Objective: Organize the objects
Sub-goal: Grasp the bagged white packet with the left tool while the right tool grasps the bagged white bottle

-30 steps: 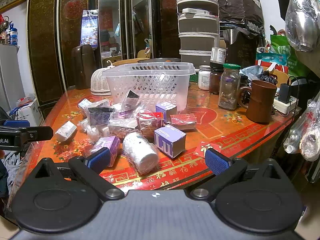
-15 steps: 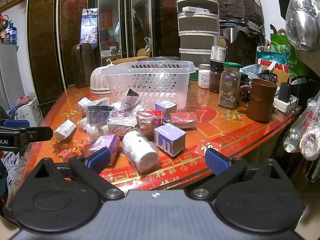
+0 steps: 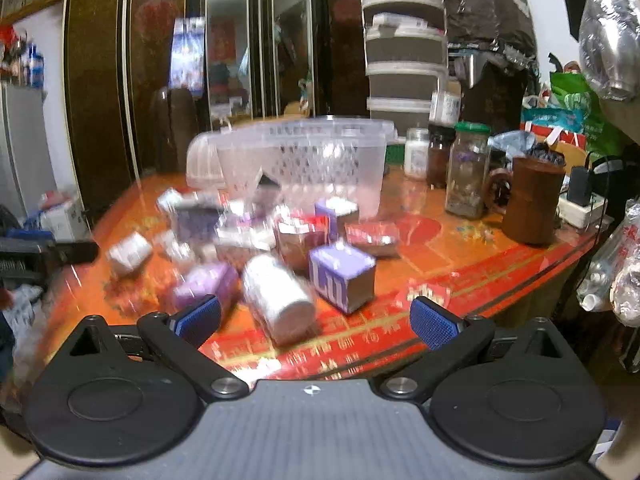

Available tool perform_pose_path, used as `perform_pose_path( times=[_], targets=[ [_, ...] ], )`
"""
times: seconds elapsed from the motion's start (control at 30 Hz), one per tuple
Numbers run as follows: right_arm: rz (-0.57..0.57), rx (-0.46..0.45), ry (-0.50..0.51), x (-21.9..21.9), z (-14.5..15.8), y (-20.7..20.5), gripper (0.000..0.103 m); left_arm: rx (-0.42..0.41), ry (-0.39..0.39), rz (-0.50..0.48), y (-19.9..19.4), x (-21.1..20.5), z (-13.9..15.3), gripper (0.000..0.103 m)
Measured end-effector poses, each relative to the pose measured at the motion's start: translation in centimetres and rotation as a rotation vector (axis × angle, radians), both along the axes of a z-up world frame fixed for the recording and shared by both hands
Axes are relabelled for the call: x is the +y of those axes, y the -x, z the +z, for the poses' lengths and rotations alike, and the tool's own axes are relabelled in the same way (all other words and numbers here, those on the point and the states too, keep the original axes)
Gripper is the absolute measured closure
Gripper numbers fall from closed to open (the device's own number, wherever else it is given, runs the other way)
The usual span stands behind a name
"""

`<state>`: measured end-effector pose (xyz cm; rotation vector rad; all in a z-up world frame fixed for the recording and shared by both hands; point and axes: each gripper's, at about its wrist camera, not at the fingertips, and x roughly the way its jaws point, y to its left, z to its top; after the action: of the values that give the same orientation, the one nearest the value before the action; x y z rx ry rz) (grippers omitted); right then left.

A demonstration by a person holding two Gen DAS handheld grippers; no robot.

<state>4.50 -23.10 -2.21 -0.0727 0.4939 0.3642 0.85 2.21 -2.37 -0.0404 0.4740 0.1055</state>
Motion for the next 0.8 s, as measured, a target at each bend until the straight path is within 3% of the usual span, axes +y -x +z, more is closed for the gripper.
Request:
perform_pose_path(
  times=[0.13, 0.23, 0.37, 0.47, 0.6, 0.8],
  targets=[
    [0.047, 0.012, -0.056, 0.3, -1.2, -0.4, 0.015, 0.041, 0.01, 0.008, -0.9, 2.0, -1.7, 0.004],
    [0.075, -0.022, -0.014, 1.7, -1.7, -0.7, 0.016, 0.063, -0.014, 0.007, -2.0, 2.7, -2.3, 0.006],
    [0.111, 0.008, 0.015, 3.0, -2.7, -2.4, 0.036, 0.115, -0.035, 0.003, -4.8, 3.4, -3.1, 0.013],
    [0.12, 0.01, 0.017, 3.6, -3.0, -3.2, 0.038, 0.131, -0.029, -0.004, -5.9, 3.7, -3.5, 0.019],
    [0.132, 0.0, 0.018, 3.9, -3.0, -3.7, 0.043, 0.169, -0.007, -0.017, -7.2, 3.6, -4.0, 0.04],
    [0.144, -0.011, 0.043, 4.3, -3.2, -4.7, 0.043, 0.177, -0.008, -0.018, -8.1, 3.9, -4.1, 0.05]
  ],
)
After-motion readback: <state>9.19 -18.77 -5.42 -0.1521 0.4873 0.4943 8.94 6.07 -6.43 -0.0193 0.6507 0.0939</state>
